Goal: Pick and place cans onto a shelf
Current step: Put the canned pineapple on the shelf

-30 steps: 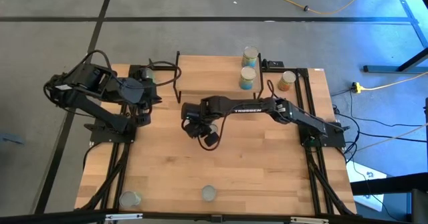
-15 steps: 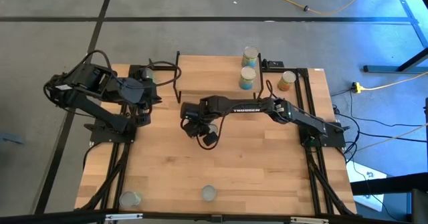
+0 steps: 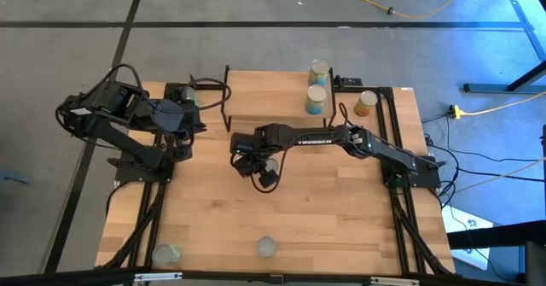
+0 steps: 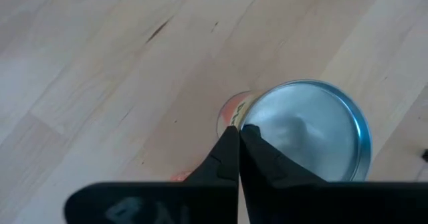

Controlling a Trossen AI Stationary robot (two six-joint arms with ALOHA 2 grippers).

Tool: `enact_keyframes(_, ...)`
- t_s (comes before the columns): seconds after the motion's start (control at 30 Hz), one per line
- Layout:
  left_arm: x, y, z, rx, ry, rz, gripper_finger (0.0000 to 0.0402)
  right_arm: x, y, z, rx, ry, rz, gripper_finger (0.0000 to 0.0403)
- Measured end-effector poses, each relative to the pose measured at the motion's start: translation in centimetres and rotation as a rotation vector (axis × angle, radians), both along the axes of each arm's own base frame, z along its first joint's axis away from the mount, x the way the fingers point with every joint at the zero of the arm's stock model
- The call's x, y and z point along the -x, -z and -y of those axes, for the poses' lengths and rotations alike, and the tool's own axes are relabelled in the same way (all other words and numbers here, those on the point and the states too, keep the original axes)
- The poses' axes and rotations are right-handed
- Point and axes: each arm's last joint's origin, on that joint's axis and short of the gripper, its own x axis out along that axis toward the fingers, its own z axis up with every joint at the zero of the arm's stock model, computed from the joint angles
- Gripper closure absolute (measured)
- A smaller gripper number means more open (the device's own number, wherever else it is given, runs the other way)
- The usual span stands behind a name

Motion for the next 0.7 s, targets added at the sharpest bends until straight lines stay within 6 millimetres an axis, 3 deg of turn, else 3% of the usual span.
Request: enact_keyframes(0.7,0.0,0.0,0.0,0.000,0.000,0.000,0.0369,1.7,-3.5,-0.1,-0.011,0.071,-0.020,0.0403)
